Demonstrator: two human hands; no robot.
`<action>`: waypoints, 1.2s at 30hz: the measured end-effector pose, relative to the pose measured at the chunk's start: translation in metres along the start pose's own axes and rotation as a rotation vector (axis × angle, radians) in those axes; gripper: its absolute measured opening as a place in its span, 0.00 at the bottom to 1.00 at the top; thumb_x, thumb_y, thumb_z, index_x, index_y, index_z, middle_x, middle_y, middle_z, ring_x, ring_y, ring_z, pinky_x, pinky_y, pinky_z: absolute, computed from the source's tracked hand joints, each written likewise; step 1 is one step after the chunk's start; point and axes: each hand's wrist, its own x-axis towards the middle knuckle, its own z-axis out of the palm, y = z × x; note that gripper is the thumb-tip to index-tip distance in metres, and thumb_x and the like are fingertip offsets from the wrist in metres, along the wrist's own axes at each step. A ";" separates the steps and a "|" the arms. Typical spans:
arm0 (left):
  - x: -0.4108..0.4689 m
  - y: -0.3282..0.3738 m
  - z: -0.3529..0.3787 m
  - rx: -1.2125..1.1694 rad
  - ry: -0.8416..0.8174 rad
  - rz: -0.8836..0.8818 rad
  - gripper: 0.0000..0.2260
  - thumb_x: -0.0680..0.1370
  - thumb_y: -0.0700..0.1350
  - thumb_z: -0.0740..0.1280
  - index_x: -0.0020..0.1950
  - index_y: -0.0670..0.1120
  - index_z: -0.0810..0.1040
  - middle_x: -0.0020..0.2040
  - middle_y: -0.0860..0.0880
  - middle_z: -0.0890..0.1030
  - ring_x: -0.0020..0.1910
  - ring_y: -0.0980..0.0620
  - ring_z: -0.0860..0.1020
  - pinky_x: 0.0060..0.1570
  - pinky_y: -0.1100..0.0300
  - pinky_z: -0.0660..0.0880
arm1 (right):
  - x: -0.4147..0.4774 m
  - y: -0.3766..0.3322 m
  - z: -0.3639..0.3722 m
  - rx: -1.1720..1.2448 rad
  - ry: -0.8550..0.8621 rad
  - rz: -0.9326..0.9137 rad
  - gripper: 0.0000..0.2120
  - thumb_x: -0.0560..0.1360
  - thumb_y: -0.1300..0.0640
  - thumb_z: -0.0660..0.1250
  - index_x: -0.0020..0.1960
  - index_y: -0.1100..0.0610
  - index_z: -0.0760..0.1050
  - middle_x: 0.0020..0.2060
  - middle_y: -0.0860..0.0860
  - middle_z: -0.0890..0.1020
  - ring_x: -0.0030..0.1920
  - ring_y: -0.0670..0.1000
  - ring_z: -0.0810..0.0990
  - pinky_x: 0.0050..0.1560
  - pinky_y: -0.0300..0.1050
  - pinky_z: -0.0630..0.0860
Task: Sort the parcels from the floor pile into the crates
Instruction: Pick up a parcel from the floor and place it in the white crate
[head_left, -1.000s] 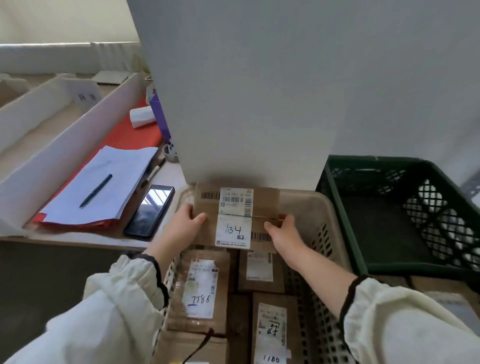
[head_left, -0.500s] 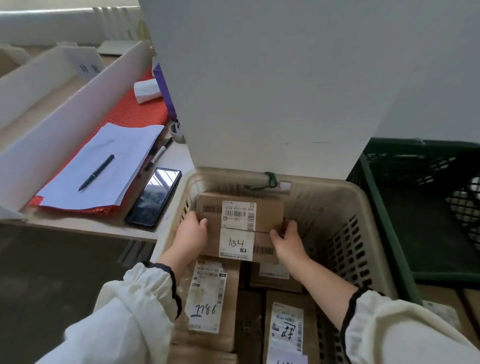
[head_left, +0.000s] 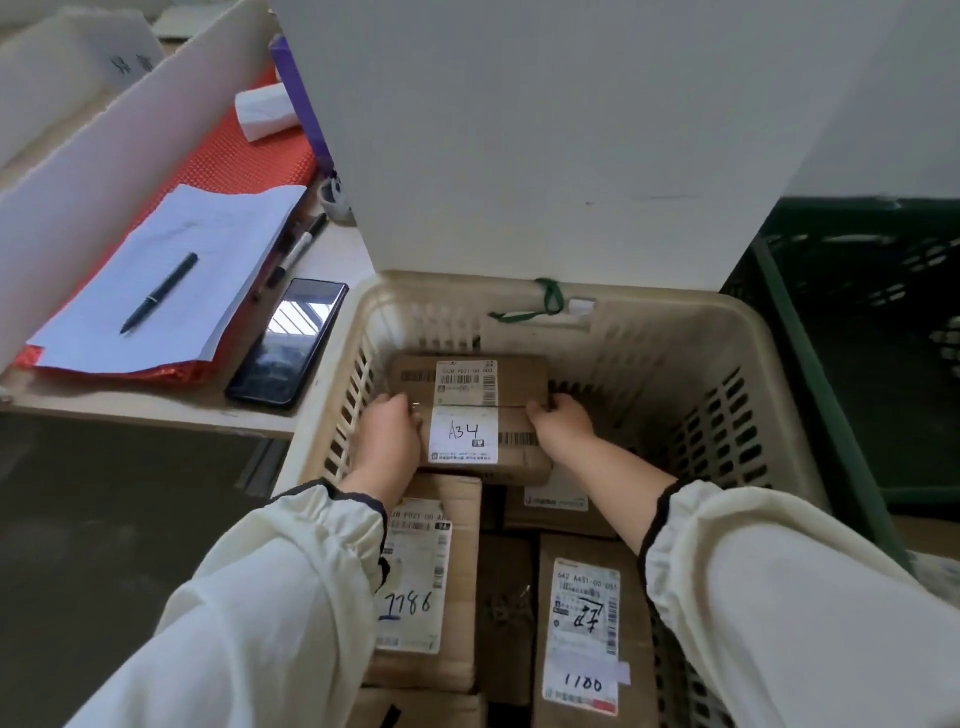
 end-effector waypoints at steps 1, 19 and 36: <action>-0.002 -0.002 0.003 0.017 0.031 0.022 0.08 0.80 0.43 0.59 0.48 0.43 0.77 0.52 0.43 0.78 0.50 0.43 0.75 0.48 0.53 0.71 | 0.002 0.002 0.003 -0.006 0.020 -0.004 0.17 0.80 0.51 0.58 0.66 0.56 0.70 0.55 0.56 0.79 0.47 0.54 0.78 0.47 0.45 0.74; -0.127 -0.017 -0.063 0.021 -0.418 0.334 0.24 0.80 0.48 0.62 0.75 0.52 0.61 0.75 0.52 0.64 0.74 0.51 0.60 0.71 0.55 0.60 | -0.199 0.118 0.017 0.249 -0.186 0.614 0.25 0.80 0.43 0.56 0.72 0.55 0.63 0.69 0.56 0.69 0.65 0.58 0.70 0.62 0.54 0.67; -0.251 -0.086 -0.061 0.340 -0.635 0.196 0.36 0.77 0.34 0.60 0.78 0.55 0.46 0.78 0.51 0.43 0.77 0.43 0.43 0.68 0.46 0.66 | -0.301 0.154 0.060 0.142 -0.479 0.496 0.27 0.81 0.62 0.56 0.75 0.43 0.55 0.72 0.48 0.66 0.71 0.56 0.65 0.65 0.62 0.68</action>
